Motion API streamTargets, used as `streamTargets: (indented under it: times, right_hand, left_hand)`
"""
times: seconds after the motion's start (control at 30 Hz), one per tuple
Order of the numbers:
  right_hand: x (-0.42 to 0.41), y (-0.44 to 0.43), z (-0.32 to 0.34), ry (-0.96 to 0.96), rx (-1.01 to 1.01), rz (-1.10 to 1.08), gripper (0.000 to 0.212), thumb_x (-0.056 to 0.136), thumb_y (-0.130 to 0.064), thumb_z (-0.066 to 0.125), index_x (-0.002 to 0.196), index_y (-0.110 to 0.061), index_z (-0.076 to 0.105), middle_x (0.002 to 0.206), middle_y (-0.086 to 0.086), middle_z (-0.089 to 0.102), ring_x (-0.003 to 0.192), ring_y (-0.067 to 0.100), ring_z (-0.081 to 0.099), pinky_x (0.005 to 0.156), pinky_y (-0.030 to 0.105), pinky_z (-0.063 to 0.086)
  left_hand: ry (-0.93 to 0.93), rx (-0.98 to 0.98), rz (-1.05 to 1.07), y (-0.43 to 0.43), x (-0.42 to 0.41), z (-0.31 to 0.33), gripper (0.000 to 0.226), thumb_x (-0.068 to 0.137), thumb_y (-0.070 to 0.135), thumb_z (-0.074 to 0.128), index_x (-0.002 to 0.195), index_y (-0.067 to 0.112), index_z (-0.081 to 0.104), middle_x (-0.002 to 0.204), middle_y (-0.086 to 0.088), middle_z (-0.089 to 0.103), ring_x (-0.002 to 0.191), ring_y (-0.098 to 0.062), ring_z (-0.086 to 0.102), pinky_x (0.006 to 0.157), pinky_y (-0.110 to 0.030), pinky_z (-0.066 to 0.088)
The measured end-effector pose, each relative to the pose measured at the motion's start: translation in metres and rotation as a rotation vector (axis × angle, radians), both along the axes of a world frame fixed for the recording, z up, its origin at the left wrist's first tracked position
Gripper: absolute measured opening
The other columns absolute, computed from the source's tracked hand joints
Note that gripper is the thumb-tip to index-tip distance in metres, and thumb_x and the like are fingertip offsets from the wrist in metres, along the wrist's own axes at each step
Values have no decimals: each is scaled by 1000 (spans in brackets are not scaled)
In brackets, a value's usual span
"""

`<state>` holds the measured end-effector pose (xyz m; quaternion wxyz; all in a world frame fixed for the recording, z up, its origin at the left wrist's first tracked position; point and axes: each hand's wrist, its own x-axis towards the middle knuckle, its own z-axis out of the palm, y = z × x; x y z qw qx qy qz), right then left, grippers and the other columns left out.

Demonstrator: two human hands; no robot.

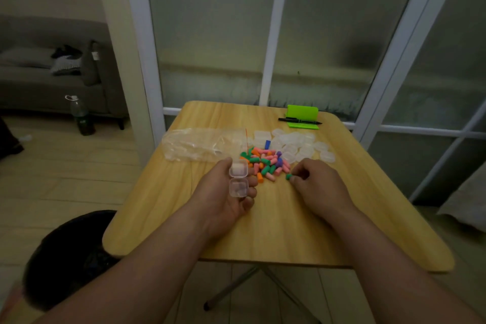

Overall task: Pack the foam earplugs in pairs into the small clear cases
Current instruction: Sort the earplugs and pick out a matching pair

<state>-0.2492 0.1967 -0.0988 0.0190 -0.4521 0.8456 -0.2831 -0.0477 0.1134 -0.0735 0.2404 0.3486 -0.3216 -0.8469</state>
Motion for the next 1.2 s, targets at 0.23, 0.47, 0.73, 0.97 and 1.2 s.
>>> streamTargets:
  times: [0.23,0.47,0.73,0.97,1.2]
  right_hand:
    - [19,6,16,-115,-234,67,7,98,-25,74,97,-29,67,93,-14,68,89,1,62,73,22,49]
    - [78,8,32,-4,-271,364,11,95,-21,75,97,-30,70,95,-20,59,94,-8,55,77,8,40]
    - [86,-3,19,194,-133,384,13,92,-28,73,102,-35,76,98,-11,51,96,7,47,79,27,39]
    - [79,-6,24,46,-272,355,12,94,-25,74,104,-32,77,96,-16,56,91,1,55,78,15,43]
    - [20,-19,20,-57,-261,33,15,101,-19,67,102,-33,73,105,-8,71,95,5,62,74,19,45]
  left_hand:
    - [-1,23,16,0,-4,-2,56,109,53,39,125,5,64,87,-12,67,69,-20,61,56,-27,52]
    - [49,-27,-58,-4,-1,-6,58,109,56,34,139,16,63,109,-12,74,84,-19,65,79,-33,53]
    - [68,37,-21,-7,-3,-9,57,107,56,40,141,16,64,153,-19,54,149,-34,43,124,-53,30]
    - [82,1,-20,-11,-1,-10,57,109,54,36,128,10,68,105,-12,74,86,-21,66,77,-32,52]
    - [-10,-10,131,-23,-4,-9,53,108,52,39,112,10,71,77,-7,63,57,-15,51,53,-27,42]
